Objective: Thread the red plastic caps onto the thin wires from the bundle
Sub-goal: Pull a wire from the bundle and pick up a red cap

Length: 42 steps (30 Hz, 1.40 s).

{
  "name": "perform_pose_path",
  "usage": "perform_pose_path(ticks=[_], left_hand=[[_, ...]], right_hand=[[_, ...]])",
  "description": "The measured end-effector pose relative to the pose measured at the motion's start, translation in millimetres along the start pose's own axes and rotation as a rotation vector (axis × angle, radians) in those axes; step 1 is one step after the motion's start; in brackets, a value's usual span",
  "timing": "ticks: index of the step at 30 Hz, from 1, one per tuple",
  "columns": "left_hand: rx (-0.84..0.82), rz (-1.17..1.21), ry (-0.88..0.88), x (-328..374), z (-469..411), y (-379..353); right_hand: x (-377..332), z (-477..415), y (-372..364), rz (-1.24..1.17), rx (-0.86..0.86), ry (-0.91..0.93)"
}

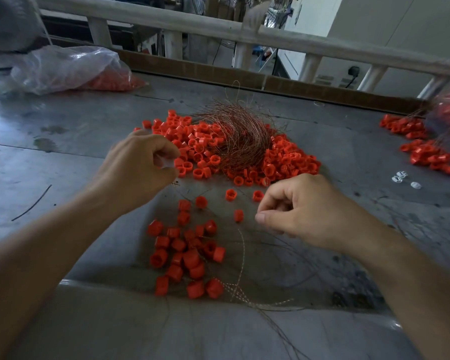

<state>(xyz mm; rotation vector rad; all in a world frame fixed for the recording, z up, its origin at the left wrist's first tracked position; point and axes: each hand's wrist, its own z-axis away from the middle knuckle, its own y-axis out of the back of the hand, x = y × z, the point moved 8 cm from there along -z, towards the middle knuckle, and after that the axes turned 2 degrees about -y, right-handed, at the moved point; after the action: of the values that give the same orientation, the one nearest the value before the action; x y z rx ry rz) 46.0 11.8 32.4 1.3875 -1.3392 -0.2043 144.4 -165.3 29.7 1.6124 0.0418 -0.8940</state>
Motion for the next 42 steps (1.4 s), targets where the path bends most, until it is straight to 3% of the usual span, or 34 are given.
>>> perform_pose_path(ticks=[6,10,15,19,26,30,35,42], left_hand=[[-0.024,-0.076,0.005,-8,-4,-12],[-0.007,-0.158,-0.022,-4,-7,-19],[-0.033,-0.168,-0.046,4,-5,-20],[0.044,-0.009,-0.033,7,2,-4],[-0.014,0.107,-0.192,44,18,-11],[-0.037,0.110,-0.209,47,21,-13],[-0.037,0.124,-0.211,47,22,-9],[-0.036,0.132,-0.226,48,22,-9]], right_hand=[[4,4,-16,0.047,-0.176,-0.059],[5,3,-15,0.067,-0.193,-0.059],[3,1,-1,0.025,-0.090,-0.057],[5,-3,20,-0.066,0.110,-0.024],[5,-14,29,0.141,0.395,0.082],[-7,-28,12,0.283,0.339,0.210],[7,-40,-15,0.372,0.140,0.169],[1,-37,-6,0.314,0.241,0.229]])
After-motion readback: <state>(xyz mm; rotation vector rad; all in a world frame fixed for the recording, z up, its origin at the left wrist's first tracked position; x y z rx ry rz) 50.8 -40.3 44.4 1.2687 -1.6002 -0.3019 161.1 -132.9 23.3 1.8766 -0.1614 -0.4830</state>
